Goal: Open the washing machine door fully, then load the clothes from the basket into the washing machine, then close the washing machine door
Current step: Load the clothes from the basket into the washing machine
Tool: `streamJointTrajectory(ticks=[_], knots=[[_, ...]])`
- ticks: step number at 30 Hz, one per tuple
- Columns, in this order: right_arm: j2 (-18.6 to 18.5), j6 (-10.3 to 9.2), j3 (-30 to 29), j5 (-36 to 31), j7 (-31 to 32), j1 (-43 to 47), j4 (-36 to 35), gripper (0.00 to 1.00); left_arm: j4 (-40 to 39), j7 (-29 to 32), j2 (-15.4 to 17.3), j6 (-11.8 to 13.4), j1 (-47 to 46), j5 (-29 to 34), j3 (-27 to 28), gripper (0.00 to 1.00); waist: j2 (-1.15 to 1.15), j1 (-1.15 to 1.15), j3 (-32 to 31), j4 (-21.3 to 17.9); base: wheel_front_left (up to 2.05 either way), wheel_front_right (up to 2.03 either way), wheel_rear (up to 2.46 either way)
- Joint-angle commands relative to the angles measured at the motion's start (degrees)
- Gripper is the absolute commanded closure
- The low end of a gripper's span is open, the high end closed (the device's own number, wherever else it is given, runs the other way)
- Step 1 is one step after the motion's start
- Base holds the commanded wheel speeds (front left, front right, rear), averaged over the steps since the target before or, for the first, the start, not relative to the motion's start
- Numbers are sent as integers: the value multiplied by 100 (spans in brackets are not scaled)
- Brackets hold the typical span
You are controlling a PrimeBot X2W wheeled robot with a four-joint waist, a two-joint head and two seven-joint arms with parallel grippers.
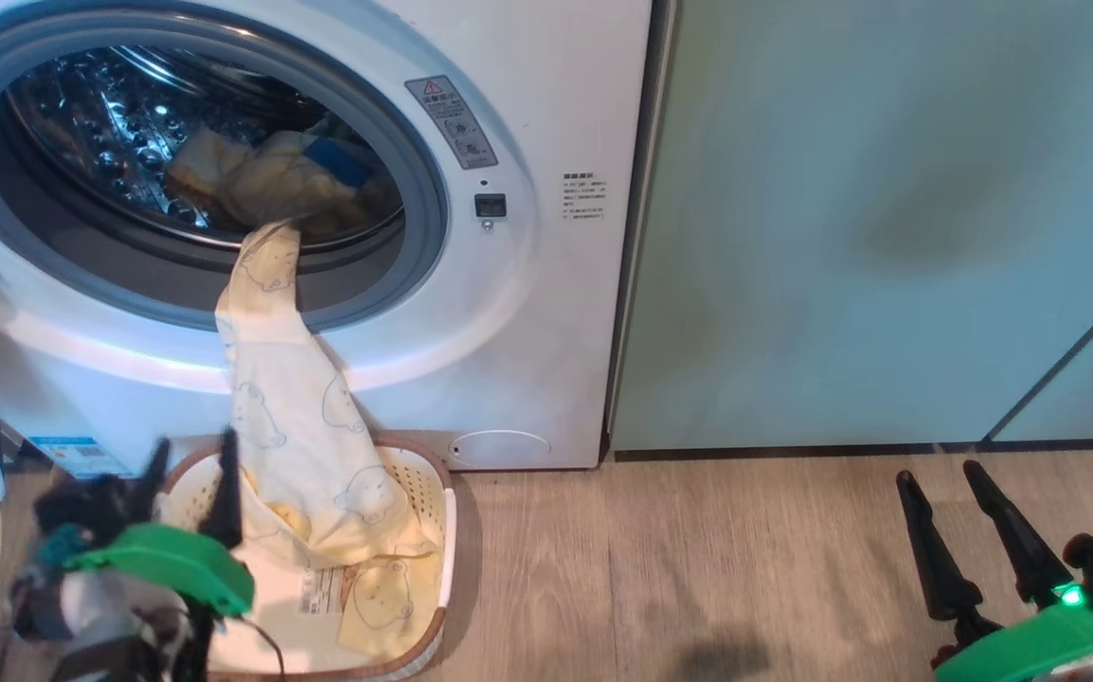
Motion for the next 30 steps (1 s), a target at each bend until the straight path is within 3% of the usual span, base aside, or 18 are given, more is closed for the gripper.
streamJointTrajectory(ticks=[1,13,30], knots=[[-86,1,89,-40,-38,-98,-192,0,-70,-29,157,-7,-149,29,99,0,0,1,4,6,0,0,0],[-119,1,168,-8,-38,-363,-284,0,1711,-29,319,-7,-906,-452,-796,0,0,1,663,-138,0,0,0],[-166,1,283,2,-38,-1178,-443,0,3648,226,594,-7,-2778,-1243,-1549,0,0,1,2395,-512,0,0,0]])
